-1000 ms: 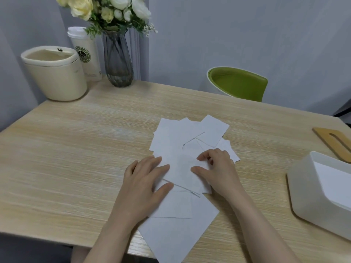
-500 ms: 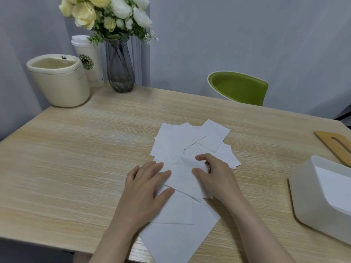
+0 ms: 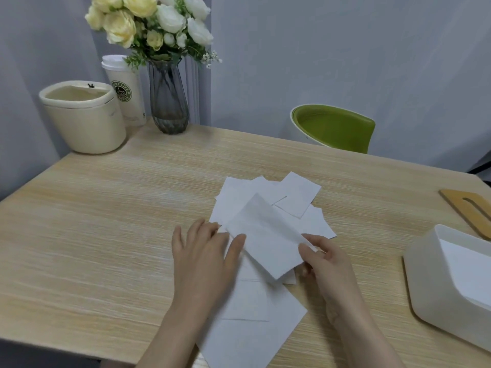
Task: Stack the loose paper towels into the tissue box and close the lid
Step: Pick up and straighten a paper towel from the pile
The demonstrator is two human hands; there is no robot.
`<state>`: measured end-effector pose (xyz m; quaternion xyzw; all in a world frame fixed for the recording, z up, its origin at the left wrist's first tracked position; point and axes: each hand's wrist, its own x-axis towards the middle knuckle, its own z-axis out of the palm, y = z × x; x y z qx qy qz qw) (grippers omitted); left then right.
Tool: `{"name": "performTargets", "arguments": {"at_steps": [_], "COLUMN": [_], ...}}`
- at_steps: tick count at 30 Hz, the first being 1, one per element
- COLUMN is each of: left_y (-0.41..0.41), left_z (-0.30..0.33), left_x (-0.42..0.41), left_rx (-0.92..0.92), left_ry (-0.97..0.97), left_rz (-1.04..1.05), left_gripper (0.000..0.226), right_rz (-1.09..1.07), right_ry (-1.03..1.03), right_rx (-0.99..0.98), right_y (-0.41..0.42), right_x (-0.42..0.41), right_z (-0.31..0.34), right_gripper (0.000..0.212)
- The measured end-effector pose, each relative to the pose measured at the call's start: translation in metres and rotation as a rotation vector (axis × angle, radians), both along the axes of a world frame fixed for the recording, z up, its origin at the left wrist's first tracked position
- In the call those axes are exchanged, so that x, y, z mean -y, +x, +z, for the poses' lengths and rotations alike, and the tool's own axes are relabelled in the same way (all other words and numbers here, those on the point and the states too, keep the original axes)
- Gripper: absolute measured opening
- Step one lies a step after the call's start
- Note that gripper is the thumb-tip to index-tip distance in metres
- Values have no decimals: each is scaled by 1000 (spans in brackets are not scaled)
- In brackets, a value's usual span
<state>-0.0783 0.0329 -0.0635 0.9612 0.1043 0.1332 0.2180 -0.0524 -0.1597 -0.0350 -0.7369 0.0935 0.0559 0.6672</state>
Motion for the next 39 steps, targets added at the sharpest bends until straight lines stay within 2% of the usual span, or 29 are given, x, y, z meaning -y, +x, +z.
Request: {"name": "performTargets", "arguments": {"at_steps": [3,5,8,11,13,17,22,30,35,36,39], "left_y": [6,8,9,10,12,19,20,17,16,16,17], "left_z": [6,9,14,21,24,17,9,-4,-5,-5,-5], "left_x": [9,13,16,16,17,13,7,-7,-7,-7,-7], "left_rx": [-42,5,177,180,161,112,156,204,219,213,201], "left_ry": [-18,-85,-392,-779,-914,-998,-1115,-1229,-1224,-1209,-1183], "left_rz": [5,-11,-1,26,29,38,54,158,183,181,168], "left_gripper": [77,64,31,38,43,37,20,11,17,20,20], "right_rz": [-59,-48,38,118,152,189,250,275,194,206,276], "right_ry": [118,154,150,123,83,-49,-172,-408,-661,-699,-812], "right_rx": [0,0,-9,-3,15,36,51,65,278,302,254], "right_y": [-9,-14,-18,-20,-21,-22,-20,-9,11,16,29], "right_x": [-6,-10,-16,-17,-18,-21,-24,-19,-12,-12,-15], "right_z": [1,2,3,6,5,1,-4,-4,-1,-1,-3], "right_gripper": [15,14,12,6,7,27,14,19,4,7,36]}}
